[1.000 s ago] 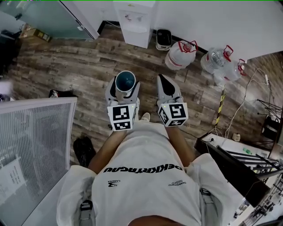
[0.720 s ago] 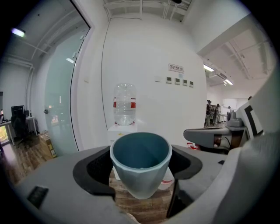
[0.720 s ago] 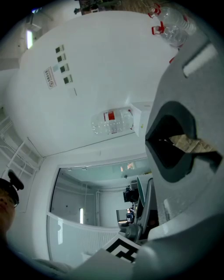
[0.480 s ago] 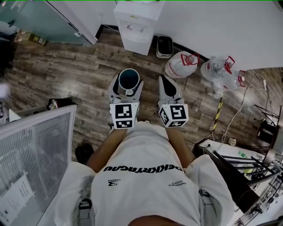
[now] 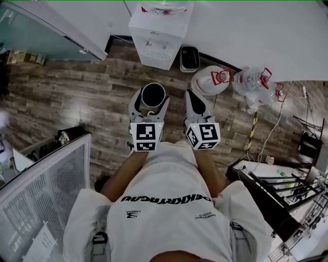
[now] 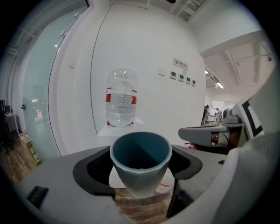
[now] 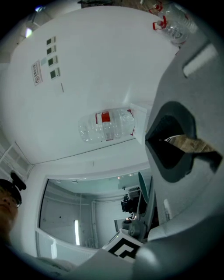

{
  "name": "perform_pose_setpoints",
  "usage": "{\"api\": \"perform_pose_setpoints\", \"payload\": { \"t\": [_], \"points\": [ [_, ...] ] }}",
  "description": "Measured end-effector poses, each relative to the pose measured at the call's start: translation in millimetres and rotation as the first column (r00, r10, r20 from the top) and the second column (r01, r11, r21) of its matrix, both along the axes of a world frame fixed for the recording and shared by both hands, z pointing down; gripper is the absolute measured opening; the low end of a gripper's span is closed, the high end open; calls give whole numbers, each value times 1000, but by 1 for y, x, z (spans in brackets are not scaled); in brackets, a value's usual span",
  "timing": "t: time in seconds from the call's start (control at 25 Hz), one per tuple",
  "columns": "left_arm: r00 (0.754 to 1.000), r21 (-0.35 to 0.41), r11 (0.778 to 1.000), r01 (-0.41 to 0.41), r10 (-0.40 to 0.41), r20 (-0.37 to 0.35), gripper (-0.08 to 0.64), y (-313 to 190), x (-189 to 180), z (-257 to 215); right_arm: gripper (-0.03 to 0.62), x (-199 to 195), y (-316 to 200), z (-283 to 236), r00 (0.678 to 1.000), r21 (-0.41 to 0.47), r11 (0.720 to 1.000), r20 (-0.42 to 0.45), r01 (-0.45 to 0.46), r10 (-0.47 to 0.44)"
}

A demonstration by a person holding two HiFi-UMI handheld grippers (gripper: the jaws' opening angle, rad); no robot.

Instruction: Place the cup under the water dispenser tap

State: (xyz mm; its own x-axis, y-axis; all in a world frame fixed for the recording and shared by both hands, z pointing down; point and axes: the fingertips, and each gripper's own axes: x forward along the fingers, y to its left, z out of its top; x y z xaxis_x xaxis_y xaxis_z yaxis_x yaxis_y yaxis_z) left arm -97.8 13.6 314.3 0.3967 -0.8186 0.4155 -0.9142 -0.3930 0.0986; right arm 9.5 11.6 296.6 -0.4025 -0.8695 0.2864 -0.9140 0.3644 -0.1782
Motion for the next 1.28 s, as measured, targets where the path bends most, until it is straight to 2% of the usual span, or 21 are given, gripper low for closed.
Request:
{"api": "perform_pose_setpoints", "payload": {
  "t": [0.2, 0.4, 0.56, 0.8, 0.96, 1.28],
  "points": [
    [999, -23, 999, -34, 34, 1, 370, -36, -5, 22, -2, -4, -39, 11, 998, 2, 999, 30, -53, 53],
    [999, -44, 998, -49, 49, -2, 370, -62, 0, 43, -2, -7, -69, 20, 998, 23, 998, 9, -57, 57],
    [999, -64, 997, -38, 37, -7, 369, -84, 7, 61, -2, -1, -90, 36, 999, 7, 999, -5, -48, 48],
    [1000, -83, 997, 8, -7, 13, 370, -115, 25, 98, -2, 6, -112, 78, 999, -46, 998, 24, 46, -45],
    [999, -106, 994, 39, -37, 18, 370, -128, 34, 124, -2, 17, -124, 104, 999, -66, 997, 39, 35, -33],
    [999, -124, 991, 50, -49, 10, 369, -158, 55, 182, -2, 35, -138, 157, 998, -104, 995, 58, 5, 1]
  ]
}}
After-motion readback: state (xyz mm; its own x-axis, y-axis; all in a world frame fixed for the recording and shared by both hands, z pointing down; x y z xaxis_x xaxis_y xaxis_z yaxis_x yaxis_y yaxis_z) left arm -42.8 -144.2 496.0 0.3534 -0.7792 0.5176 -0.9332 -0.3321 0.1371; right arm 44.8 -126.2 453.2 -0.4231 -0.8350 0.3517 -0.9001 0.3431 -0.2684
